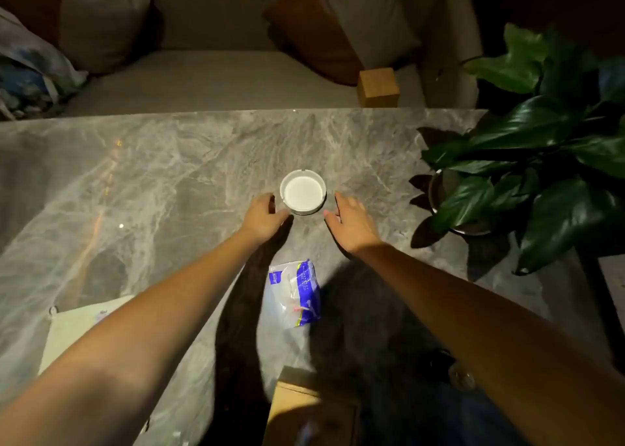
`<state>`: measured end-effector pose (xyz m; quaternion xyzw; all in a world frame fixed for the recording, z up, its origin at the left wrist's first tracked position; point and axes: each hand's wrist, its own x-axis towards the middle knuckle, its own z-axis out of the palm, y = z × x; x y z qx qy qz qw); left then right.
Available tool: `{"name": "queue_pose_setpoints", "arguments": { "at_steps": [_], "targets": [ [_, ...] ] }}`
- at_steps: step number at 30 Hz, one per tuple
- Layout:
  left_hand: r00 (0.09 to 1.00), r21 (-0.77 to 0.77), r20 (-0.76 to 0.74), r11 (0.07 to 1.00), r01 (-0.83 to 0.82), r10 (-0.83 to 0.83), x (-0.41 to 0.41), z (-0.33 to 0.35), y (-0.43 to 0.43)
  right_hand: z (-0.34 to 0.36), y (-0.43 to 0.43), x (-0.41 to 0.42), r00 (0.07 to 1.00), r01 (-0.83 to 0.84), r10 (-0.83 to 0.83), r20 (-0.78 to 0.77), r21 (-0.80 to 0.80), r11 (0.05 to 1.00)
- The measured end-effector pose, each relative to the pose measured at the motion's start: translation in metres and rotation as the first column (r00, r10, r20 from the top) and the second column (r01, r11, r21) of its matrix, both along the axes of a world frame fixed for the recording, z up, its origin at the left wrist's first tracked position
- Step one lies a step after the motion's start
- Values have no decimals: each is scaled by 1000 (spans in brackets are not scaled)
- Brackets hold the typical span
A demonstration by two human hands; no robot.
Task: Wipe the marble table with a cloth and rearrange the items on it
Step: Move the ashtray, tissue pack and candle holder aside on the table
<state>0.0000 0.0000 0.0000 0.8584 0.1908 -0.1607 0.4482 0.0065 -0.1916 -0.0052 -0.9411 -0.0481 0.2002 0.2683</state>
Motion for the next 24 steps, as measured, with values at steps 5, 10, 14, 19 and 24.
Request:
{"name": "queue_pose_setpoints", "arguments": {
  "at_steps": [5, 10, 14, 19, 24],
  "targets": [
    [994, -97, -4, 989, -108, 108, 22, -11, -17, -9, 21, 16, 984, 173, -168, -55, 121, 977],
    [989, -158, -37, 976, -149, 145, 40, -14, -29, -13, 16, 30, 980, 193, -182, -84, 151, 969],
    [986, -255, -75, 953, -162, 148, 54, -10, -53, -16, -2, 46, 961, 269, -257, -102, 134, 954],
    [989, -264, -81, 955, -138, 120, 60, -16, -67, -16, -19, 58, 953, 293, -275, -128, 157, 943],
    [1000, -189, -28, 982, -6, 1, 47, -16, -59, -14, -16, 48, 925, 363, -326, -193, 203, 909]
  ]
}}
